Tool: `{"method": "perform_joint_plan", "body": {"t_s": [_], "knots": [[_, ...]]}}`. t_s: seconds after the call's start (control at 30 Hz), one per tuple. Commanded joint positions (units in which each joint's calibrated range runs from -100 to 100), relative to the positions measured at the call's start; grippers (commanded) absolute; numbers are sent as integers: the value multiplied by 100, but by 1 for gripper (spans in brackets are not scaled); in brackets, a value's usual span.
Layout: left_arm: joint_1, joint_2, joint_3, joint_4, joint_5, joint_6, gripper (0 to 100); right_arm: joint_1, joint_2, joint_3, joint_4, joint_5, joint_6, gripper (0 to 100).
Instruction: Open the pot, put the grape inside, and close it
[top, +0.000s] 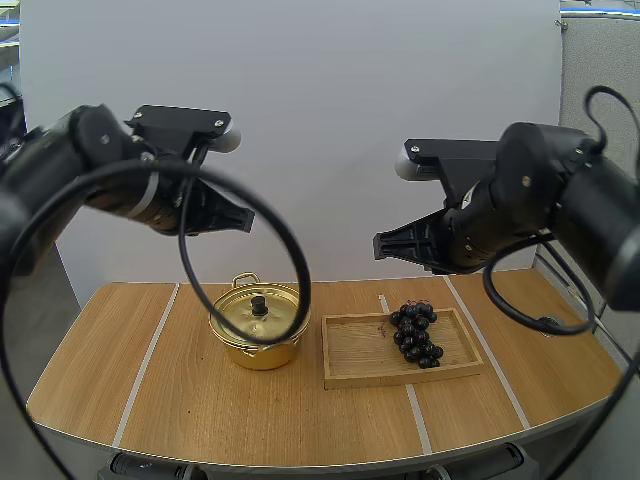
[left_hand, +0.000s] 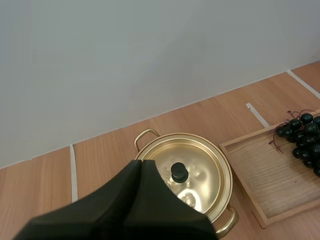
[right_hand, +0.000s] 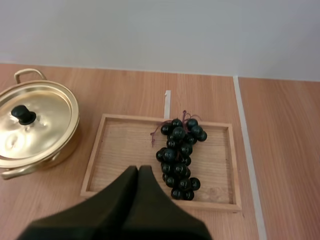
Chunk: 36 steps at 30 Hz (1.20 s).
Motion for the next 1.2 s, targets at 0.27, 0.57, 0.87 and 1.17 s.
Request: {"method": "perform_joint_plan", "body": {"t_s": [0.27, 0.57, 0.87, 1.17], "knots": [[9, 2136, -465, -178, -309, 301, 65, -24, 1043, -84, -109, -851, 16, 92], [9, 2402, -528, -446, -591, 961, 100, -24, 1019, -88, -82, -920, 16, 100], [-185, 2789, -1175, -963, 532, 1809, 100, -24, 1019, -88, -84, -877, 16, 100], [-333, 3826, -1926, -337, 1528, 1876, 100, -24, 1019, -88, -84, -844, 16, 100]]}}
